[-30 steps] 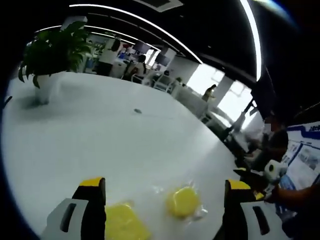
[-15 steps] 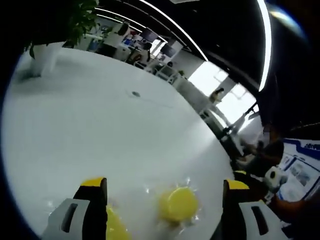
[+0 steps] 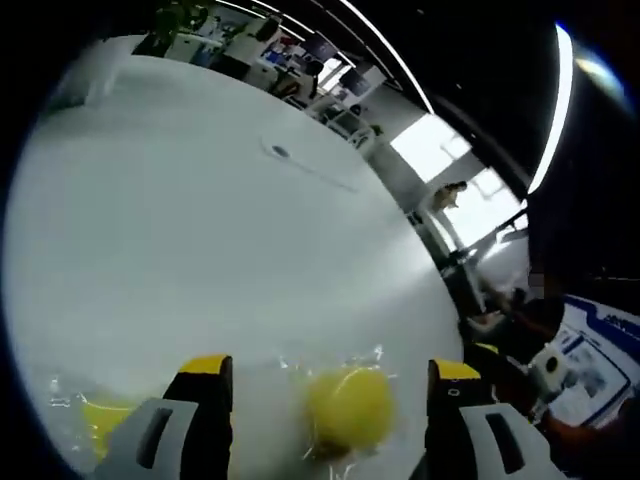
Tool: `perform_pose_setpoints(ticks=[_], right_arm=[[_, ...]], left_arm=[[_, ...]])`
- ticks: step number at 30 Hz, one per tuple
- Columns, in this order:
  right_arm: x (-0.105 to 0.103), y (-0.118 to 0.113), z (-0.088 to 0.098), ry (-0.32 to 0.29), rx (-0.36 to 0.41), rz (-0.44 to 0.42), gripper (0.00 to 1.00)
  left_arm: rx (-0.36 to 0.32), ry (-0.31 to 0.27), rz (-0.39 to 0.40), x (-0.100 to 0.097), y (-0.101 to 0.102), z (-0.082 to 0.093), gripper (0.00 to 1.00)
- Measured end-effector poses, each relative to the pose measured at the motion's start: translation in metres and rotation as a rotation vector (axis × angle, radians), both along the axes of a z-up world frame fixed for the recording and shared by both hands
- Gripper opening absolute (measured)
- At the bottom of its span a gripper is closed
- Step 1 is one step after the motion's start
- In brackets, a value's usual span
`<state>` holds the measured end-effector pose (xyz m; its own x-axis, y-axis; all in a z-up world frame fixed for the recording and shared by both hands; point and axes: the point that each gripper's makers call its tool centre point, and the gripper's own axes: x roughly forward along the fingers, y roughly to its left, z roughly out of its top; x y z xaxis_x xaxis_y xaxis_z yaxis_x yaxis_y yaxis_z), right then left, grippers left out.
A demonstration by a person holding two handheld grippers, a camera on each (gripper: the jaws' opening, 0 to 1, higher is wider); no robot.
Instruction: Compare the silicone blocks by pressing each to a similar depth, holding the contact briefly, and releasing to observe deformation and rebound differences across the visible hardness samples.
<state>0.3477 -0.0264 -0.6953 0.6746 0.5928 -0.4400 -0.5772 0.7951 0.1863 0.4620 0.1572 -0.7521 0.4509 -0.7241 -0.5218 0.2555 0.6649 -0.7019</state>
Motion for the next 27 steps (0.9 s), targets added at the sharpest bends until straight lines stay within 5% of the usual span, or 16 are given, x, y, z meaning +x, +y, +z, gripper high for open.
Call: perform_pose_setpoints(ticks=[15, 19, 27], right_arm=[[-0.014, -0.003, -0.005, 0.026, -0.008, 0.002, 0.97], [-0.015, 0.002, -0.005, 0.031, -0.004, 0.013, 0.97], [-0.018, 0.001, -0.005, 0.032, -0.011, 0.022, 0.97]], left_arm=[[-0.001, 0.132, 0.046, -0.004, -0.016, -0.028, 0.53], [-0.005, 0.231, 0.112, -0.004, -0.013, -0.038, 0.3], [0.014, 0.23, 0.099, -0.007, -0.012, -0.045, 0.1]])
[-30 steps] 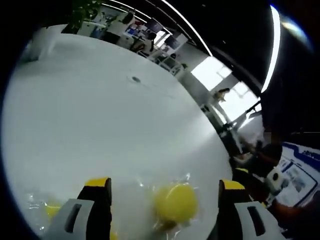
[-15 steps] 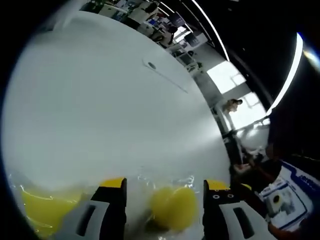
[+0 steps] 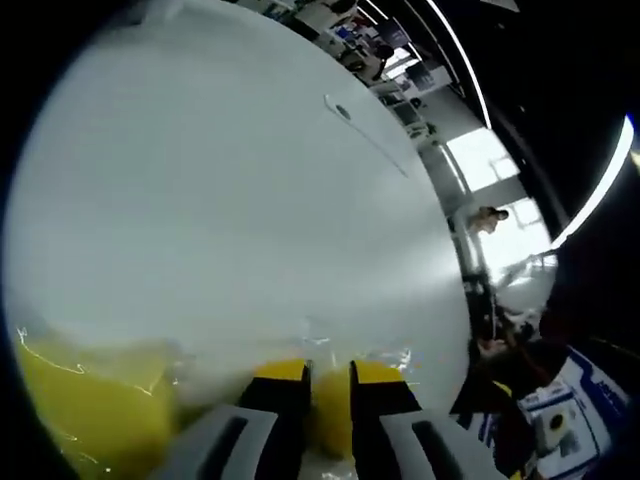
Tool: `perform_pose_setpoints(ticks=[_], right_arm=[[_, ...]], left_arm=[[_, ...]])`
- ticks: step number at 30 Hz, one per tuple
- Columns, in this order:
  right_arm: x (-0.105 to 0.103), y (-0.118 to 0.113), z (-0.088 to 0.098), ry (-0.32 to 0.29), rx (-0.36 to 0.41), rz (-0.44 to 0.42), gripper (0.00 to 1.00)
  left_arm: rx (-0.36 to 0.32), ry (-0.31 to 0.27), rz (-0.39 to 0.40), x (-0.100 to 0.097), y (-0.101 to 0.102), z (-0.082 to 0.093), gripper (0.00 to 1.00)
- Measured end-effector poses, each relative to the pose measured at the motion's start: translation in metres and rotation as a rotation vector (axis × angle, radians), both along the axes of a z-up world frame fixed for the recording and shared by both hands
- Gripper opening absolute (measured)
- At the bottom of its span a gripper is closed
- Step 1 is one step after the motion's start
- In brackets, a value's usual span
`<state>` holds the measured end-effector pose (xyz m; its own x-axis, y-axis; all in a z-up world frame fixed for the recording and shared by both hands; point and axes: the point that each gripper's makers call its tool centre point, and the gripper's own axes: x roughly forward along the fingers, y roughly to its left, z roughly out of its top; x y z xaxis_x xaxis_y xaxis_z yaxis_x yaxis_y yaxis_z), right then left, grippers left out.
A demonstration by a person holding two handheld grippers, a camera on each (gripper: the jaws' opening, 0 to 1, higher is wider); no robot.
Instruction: Compare the silicone blocks by pressing each to a similar depth, holding the contact briefly, and releasing to observe deformation and rebound differences across the visible hardness samples.
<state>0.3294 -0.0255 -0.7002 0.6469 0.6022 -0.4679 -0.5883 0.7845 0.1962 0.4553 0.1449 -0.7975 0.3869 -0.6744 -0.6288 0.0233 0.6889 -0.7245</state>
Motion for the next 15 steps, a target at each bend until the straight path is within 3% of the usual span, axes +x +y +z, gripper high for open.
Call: perform_pose_setpoints(ticks=[5, 15], right_arm=[[-0.0003, -0.0027, -0.0014, 0.007, 0.001, -0.007, 0.97], [0.0, 0.0004, -0.0017, 0.008, 0.002, -0.004, 0.97]], left_arm=[[0.022, -0.051, -0.038, 0.0005, -0.0017, 0.0028, 0.0], [0.03, -0.048, -0.019, 0.0024, -0.0013, 0.0037, 0.0]])
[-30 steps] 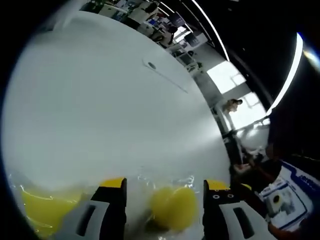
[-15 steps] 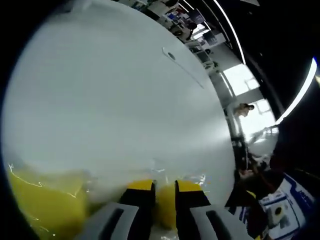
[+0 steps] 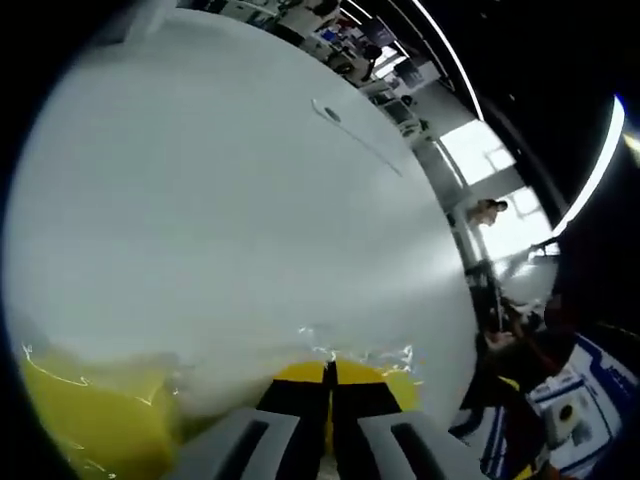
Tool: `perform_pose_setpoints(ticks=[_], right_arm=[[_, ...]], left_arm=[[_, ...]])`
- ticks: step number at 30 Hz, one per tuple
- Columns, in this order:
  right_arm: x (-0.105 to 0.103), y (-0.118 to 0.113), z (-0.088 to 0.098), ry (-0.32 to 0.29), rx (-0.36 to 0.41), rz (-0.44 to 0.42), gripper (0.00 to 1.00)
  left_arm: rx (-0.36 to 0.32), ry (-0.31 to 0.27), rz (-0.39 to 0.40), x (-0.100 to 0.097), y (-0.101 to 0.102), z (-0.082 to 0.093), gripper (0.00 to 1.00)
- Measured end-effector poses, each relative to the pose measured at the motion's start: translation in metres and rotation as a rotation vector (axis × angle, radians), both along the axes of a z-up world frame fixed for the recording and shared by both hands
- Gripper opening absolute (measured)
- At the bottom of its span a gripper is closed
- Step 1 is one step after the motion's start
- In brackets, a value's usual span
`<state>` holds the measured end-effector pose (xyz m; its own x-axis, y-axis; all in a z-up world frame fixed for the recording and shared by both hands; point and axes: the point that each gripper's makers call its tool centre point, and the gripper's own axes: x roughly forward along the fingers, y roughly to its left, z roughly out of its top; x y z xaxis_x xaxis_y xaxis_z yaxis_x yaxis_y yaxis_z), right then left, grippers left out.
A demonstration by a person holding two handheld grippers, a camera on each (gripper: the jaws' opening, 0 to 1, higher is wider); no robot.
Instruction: Compare the silicone blocks by pressing each to a similar depth, holding the contact briefly, and releasing to observe deformation and rebound differences across the visible hardness samples.
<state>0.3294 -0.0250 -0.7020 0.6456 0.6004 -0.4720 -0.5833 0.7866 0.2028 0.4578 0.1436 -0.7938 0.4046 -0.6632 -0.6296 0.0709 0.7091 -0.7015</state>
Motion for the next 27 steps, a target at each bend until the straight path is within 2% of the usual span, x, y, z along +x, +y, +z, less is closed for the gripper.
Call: perform_pose_setpoints(ticks=[5, 9, 14, 19, 23, 25, 27], right_arm=[[0.002, 0.0, -0.001, -0.001, 0.004, -0.005, 0.97], [0.004, -0.001, 0.001, -0.004, 0.018, -0.021, 0.97], [0.004, -0.001, 0.003, -0.012, 0.015, -0.015, 0.97], [0.003, -0.001, 0.006, -0.02, 0.017, -0.019, 0.97], [0.0, 0.001, 0.009, -0.026, 0.02, -0.016, 0.97], [-0.002, 0.003, 0.01, -0.028, 0.019, -0.013, 0.97], [-0.004, 0.003, 0.01, -0.028, 0.019, -0.01, 0.97]], left_arm=[[0.0, -0.022, 0.014, -0.003, -0.002, 0.007, 0.0], [-0.025, -0.041, 0.034, -0.004, -0.004, 0.013, 0.0], [-0.064, -0.078, 0.019, -0.006, -0.01, 0.027, 0.0], [-0.074, -0.119, 0.003, -0.006, -0.015, 0.04, 0.0], [-0.06, -0.148, -0.005, -0.004, -0.015, 0.048, 0.0], [-0.02, -0.185, -0.001, 0.0, -0.009, 0.05, 0.0], [-0.018, -0.218, -0.001, 0.003, -0.007, 0.056, 0.0]])
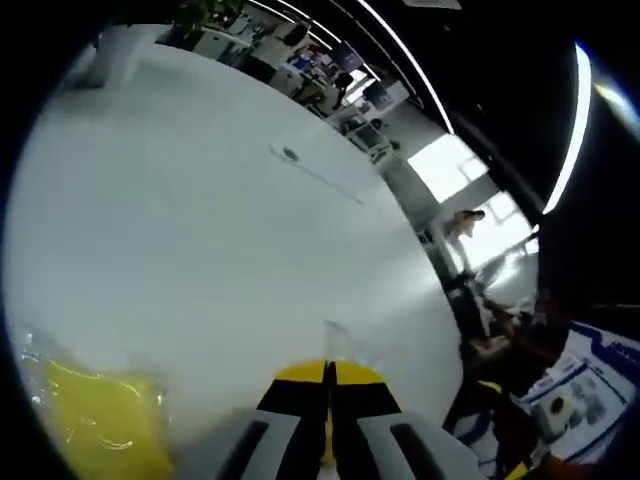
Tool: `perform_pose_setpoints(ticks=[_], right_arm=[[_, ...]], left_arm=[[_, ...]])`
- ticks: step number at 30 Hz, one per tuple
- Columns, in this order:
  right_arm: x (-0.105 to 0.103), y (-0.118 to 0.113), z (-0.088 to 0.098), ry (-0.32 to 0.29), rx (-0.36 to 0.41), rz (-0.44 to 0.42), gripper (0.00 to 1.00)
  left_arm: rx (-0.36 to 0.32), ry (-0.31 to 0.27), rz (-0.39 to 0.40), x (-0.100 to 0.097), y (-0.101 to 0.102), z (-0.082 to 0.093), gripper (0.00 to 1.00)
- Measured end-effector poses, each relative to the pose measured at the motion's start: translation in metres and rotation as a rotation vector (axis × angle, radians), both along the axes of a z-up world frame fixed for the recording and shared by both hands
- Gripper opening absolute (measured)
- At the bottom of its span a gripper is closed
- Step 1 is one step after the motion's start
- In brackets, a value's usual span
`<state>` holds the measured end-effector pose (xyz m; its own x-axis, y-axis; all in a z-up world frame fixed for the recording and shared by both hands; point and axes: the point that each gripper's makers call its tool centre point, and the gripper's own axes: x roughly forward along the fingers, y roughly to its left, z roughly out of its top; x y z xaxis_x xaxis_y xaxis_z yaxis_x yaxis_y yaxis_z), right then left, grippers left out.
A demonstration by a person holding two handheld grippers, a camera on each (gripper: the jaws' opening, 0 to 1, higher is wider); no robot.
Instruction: Compare the silicone blocks by pressing each to a similar depth, holding the contact briefly, and releasing to observe deformation and rebound differences across the visible hardness samples.
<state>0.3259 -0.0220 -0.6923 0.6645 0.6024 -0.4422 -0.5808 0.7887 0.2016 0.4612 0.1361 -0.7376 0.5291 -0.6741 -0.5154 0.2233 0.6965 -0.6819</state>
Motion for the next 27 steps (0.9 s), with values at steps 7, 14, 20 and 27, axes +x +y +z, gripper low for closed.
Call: perform_pose_setpoints(ticks=[7, 14, 20, 27], right_arm=[[-0.001, 0.0, 0.004, -0.01, 0.001, 0.003, 0.97], [0.002, 0.003, 0.01, -0.024, 0.001, 0.011, 0.97], [0.007, 0.004, 0.016, -0.038, 0.007, 0.009, 0.97], [0.013, 0.008, 0.021, -0.052, 0.014, 0.012, 0.97]], left_arm=[[0.007, -0.122, -0.022, 0.014, 0.0, 0.031, 0.0], [0.037, -0.237, -0.081, 0.023, -0.003, 0.064, 0.0], [0.057, -0.31, -0.108, 0.028, 0.0, 0.086, 0.0], [0.041, -0.413, -0.126, 0.032, 0.002, 0.126, 0.0]])
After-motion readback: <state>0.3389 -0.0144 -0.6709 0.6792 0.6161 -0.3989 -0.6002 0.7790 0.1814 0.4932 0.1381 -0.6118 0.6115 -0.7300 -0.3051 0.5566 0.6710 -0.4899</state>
